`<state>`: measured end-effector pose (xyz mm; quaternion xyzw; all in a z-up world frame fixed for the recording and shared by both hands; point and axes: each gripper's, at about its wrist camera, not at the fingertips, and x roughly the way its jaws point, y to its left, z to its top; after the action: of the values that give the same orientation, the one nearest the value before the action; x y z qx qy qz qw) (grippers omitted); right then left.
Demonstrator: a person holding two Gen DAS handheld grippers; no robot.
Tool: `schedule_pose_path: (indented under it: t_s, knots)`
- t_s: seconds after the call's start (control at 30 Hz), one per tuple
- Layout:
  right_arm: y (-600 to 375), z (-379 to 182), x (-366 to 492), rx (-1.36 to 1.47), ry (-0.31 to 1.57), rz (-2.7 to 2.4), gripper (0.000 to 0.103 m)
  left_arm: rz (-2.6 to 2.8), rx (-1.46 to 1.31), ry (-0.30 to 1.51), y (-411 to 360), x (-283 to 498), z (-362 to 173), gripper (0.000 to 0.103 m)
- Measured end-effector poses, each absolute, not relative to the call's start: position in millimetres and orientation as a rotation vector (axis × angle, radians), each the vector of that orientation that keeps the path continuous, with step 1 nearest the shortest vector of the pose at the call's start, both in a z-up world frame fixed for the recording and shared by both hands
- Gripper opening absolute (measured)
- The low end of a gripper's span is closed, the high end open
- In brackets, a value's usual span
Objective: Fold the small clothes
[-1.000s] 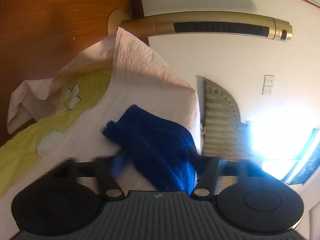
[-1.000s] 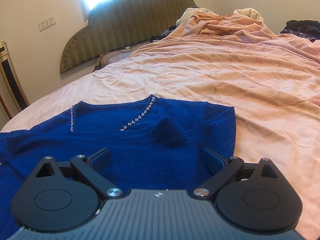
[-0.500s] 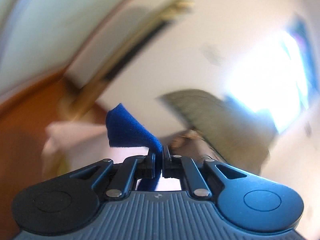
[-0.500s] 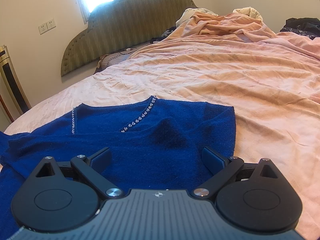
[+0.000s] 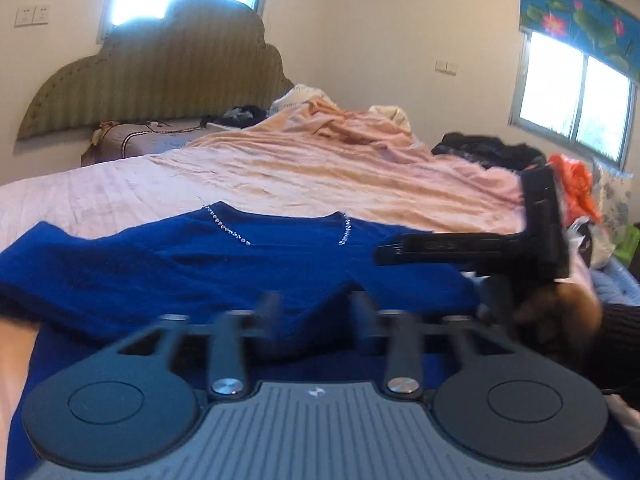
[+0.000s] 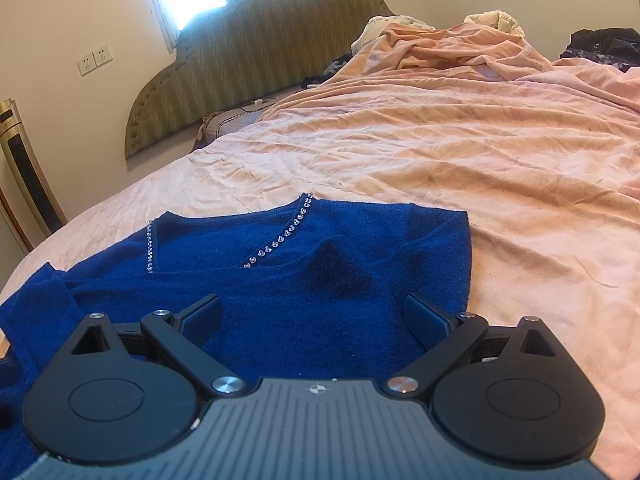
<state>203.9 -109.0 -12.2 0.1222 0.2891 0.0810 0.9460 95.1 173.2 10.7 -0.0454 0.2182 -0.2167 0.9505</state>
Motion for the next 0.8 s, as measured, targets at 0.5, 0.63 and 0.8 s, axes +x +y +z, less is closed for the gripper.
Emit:
schedule_pose_path:
  t_s: [0.5, 0.63, 0.8]
  knots:
    - [-91.8, -7.9, 162.7, 0.729, 0.941, 0.46, 0.085, -0.316, -0.501, 0.528, 259.5, 71.4, -22.0, 0.103]
    - [-78.1, -3.6, 159.2, 0.692, 0.932, 0.438, 0.085, -0.318, -0.518, 0.52, 258.9, 75.6, -25.0, 0.103]
    - [-53.6, 0.2, 165.2, 0.642, 0.922, 0.431, 0.073, -0.319, -0.527, 0.516, 257.7, 76.8, -24.9, 0.103]
